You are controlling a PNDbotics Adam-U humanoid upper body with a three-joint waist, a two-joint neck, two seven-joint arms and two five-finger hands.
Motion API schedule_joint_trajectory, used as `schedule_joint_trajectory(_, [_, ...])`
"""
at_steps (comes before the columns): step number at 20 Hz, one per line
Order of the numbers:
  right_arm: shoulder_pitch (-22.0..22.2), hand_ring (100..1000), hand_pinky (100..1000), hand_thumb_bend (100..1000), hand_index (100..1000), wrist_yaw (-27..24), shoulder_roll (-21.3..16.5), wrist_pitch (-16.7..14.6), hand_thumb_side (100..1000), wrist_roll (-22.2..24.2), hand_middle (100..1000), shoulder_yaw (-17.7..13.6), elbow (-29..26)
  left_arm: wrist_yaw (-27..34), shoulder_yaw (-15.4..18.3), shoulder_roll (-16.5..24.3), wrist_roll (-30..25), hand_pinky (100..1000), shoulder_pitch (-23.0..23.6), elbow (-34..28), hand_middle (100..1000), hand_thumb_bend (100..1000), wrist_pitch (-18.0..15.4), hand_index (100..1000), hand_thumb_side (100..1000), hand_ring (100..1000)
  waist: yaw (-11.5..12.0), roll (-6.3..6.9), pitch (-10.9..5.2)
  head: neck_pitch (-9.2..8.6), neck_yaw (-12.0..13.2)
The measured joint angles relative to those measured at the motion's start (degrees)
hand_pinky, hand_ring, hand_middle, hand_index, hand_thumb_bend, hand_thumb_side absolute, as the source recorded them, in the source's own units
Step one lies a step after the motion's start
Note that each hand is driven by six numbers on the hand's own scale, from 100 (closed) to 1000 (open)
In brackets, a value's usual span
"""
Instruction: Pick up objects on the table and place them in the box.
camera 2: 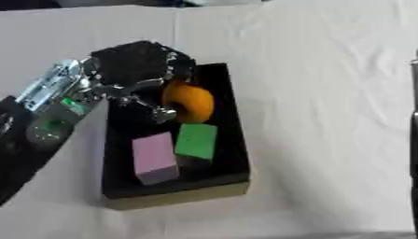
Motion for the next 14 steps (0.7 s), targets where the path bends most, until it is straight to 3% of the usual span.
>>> schedule_joint_trajectory(3, [0.24, 663, 840, 100, 822, 0.00, 0.00, 0.01, 974, -0.02, 623, -0.05, 0.00, 0.11, -0.24, 0.00, -2.07, 648, 0.02, -0.01, 789, 100, -1.67, 838, 577, 759, 0.05, 0.03, 0.00, 0.00, -0.05])
schedule_joint_trajectory(4, [0.30, 664, 840, 100, 822, 0.00, 0.00, 0.02, 974, -0.03, 623, -0.11, 0.00, 0.08, -0.25, 0.02, -2.77, 670, 0.03, -0.14, 816, 190, -2.15, 867, 686, 788, 0.08, 0.05, 0.00, 0.00, -0.07])
schedule_joint_trajectory(7, [0.40, 664, 840, 100, 822, 0.00, 0.00, 0.06, 973, -0.09, 623, -0.31, 0.00, -0.46, -0.21, 0.39, -4.56, 704, 0.09, -1.42, 853, 360, -3.22, 903, 837, 827, 0.15, 0.13, -0.02, 0.00, -0.25])
schedule_joint_trajectory(10, [0.44, 665, 840, 100, 822, 0.02, 0.01, 0.04, 971, -0.14, 624, -0.31, -0.01, -1.08, 0.04, 1.05, -5.56, 726, 0.14, -3.18, 873, 416, -3.74, 922, 873, 847, 0.29, 0.19, -0.20, 0.00, -0.43])
schedule_joint_trajectory(14, [0.46, 667, 840, 100, 822, 0.11, 0.03, -0.01, 970, -0.19, 625, -0.31, -0.16, -1.06, 1.39, 1.95, -5.67, 727, 0.31, -6.02, 872, 384, -3.60, 921, 852, 846, 0.48, 0.22, -0.67, -0.01, -0.56])
